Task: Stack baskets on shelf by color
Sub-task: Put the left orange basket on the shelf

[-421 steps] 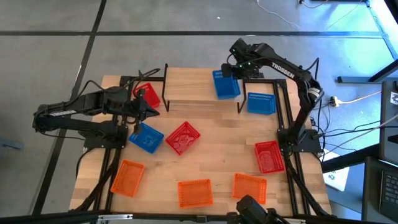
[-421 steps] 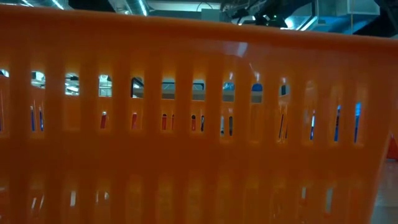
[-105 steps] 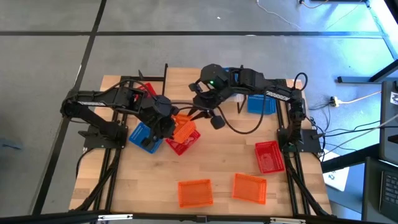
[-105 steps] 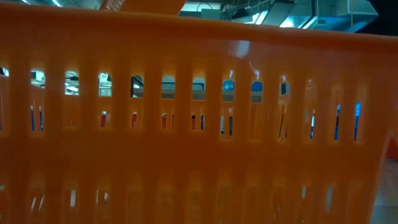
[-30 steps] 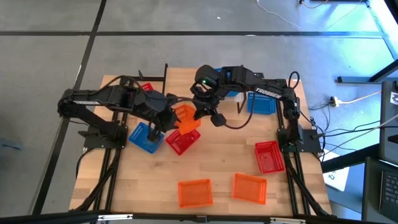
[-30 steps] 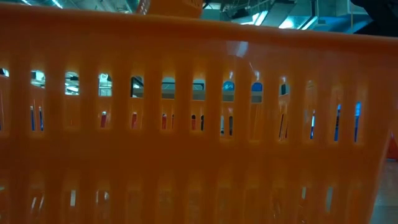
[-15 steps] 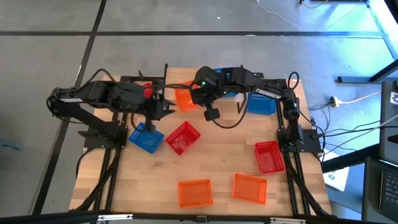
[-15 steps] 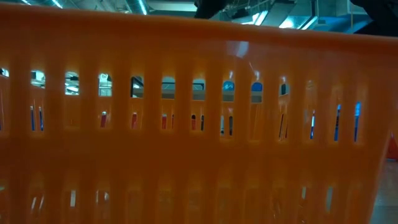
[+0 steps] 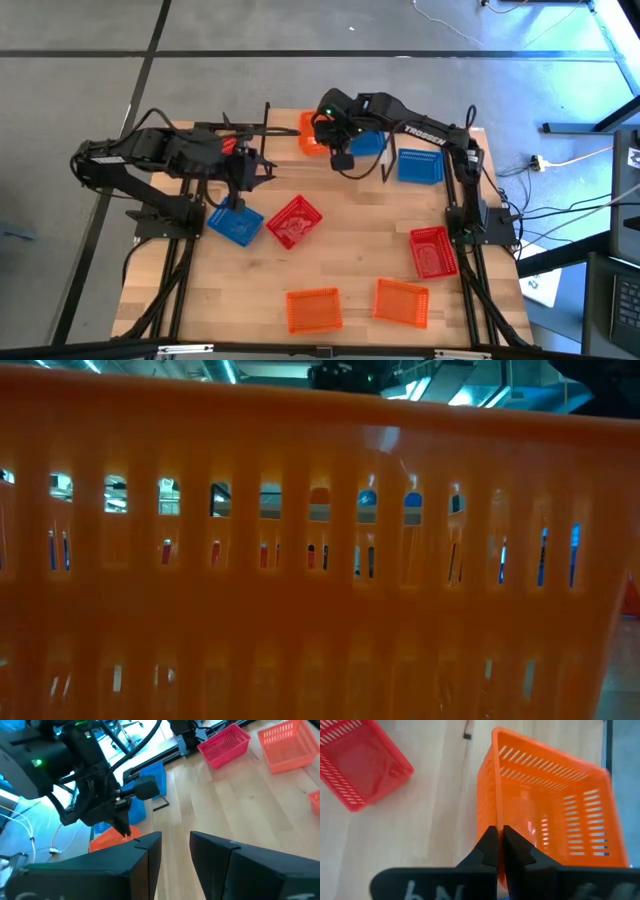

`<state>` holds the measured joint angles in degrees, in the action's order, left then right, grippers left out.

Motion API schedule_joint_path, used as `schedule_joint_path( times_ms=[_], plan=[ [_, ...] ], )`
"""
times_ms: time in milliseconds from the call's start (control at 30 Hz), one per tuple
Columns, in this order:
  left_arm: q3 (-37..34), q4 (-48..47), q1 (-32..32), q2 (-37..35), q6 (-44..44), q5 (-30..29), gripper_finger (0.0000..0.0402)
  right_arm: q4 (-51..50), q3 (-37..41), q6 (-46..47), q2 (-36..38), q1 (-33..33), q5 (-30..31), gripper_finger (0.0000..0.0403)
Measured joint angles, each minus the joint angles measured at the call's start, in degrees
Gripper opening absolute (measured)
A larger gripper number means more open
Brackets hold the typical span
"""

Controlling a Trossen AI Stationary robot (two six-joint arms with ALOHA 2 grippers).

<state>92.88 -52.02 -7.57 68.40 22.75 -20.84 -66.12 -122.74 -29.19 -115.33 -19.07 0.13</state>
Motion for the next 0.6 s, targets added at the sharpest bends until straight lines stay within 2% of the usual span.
schedule_joint_path(
  times_ms=[367, 600],
  plan=[
    [0.0, 0.03, 0.0, 0.0, -0.12, 0.07, 0.0094, 0.91, 6.03, -2.64, 0.13, -1.51, 0.29, 0.0004],
    [0.0, 0.03, 0.0, 0.0, -0.12, 0.11, 0.0094, -2.75, 6.2, -2.74, -0.09, -1.51, 0.23, 0.0046]
  ],
)
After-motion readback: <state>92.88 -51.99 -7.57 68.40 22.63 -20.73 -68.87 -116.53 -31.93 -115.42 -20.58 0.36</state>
